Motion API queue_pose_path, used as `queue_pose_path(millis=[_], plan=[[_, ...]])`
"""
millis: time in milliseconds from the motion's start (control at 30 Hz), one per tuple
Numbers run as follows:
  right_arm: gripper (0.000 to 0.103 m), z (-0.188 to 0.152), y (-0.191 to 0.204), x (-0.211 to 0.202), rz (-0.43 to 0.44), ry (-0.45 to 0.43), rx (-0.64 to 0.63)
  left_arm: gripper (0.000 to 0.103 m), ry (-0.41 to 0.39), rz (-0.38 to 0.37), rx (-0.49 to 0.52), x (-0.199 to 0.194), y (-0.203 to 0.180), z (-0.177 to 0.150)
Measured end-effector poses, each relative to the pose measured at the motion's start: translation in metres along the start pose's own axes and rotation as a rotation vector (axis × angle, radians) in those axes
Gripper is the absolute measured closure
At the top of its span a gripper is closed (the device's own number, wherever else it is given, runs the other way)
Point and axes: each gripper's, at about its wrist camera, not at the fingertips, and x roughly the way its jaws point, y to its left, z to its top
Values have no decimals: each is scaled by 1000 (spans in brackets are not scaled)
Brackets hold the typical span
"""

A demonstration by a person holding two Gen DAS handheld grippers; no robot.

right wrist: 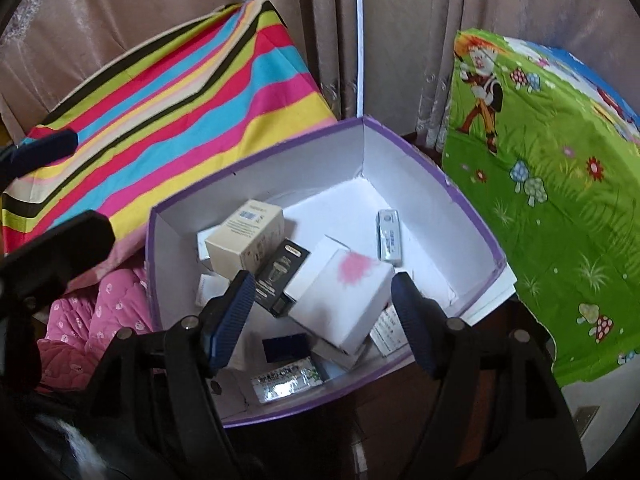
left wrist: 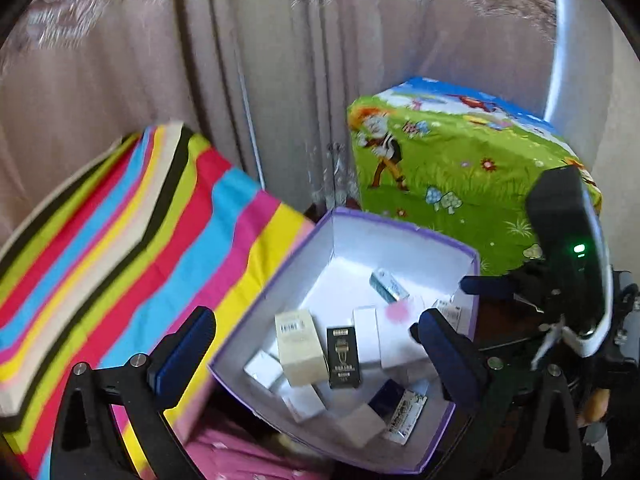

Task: Organize rigid objects
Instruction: 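Open both tools to drop the boxes into the storage box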

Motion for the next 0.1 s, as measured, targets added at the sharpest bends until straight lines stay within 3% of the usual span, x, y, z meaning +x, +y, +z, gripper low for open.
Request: queue_pose_path(millis=[100], plan=[[29,-1,-4,6,-23,18,-1,0,57,-14,-32,17,5,-8]])
